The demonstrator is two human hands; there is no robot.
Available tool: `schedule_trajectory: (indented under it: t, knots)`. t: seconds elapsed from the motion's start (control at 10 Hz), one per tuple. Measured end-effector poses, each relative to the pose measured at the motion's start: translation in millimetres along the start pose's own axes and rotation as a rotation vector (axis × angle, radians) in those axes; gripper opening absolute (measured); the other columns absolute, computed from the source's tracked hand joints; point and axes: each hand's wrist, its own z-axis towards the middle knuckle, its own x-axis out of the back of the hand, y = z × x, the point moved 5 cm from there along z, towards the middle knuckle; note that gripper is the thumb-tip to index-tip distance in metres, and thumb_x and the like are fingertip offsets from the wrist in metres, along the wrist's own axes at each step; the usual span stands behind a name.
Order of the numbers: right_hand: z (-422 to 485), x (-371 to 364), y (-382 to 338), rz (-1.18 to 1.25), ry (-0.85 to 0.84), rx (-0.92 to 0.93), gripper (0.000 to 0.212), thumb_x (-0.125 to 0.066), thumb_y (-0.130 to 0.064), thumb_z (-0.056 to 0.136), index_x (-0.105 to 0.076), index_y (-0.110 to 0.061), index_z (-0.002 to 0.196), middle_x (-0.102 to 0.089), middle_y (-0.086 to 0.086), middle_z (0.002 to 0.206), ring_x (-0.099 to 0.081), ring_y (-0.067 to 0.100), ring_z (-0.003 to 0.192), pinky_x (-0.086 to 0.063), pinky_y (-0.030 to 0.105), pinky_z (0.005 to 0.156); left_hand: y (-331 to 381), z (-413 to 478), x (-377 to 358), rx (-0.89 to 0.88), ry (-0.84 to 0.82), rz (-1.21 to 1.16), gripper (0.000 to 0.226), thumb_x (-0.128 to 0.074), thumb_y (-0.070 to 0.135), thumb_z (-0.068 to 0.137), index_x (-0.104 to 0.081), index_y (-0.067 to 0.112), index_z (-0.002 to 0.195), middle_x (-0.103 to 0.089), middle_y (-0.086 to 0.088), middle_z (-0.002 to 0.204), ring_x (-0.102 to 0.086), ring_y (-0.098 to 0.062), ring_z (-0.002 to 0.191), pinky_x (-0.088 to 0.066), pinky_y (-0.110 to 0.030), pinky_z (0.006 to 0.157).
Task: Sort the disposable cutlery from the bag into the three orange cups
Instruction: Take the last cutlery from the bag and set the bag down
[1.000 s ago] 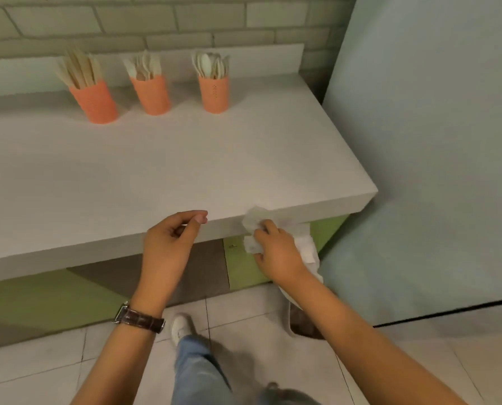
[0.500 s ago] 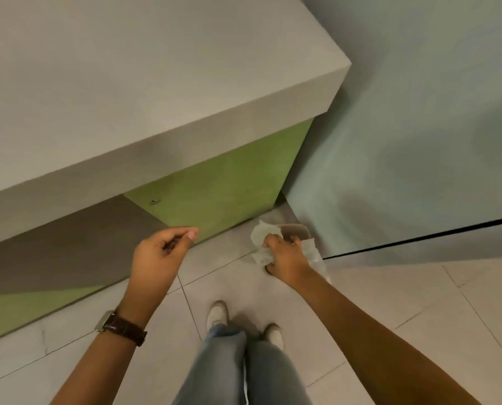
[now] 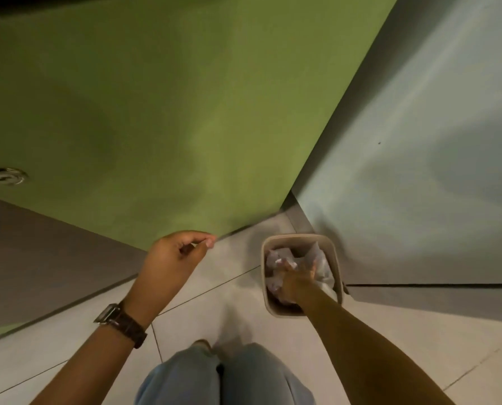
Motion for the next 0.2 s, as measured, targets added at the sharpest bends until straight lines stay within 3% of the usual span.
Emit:
schedule_trajectory:
  t: [0.1,0.2]
  knots:
    - [-38,39,-14,-0.025,0.005,0.000,0.068,-0.045,-0.046,0.089,-0.018,-0.022,0.147,-0.022,0.007,0.153,-0.015,0.036,0.143,0.002,0.062,0.113,23,-15,17,0.014,-0.018,0.000,0.022,-0.066,0.027,0.083,-0.069,0.045,0.071,-0.073,-0.001,0.080,-0.062,-0.034,0.077,-0.050,-0.031,0.069]
    - [-85,91,-26,0.019,0.053,-0.016,0.061,-0.050,-0.040,0.085,-0.036,-0.018,0.140,-0.038,0.012,0.146,-0.033,0.038,0.134,-0.021,0.058,0.111,78,-41,51,0.015,-0.015,-0.025,0.019,-0.065,0.023,0.084,-0.070,0.040,0.076,-0.071,0.019,0.082,-0.062,-0.028,0.076,-0.050,-0.028,0.069]
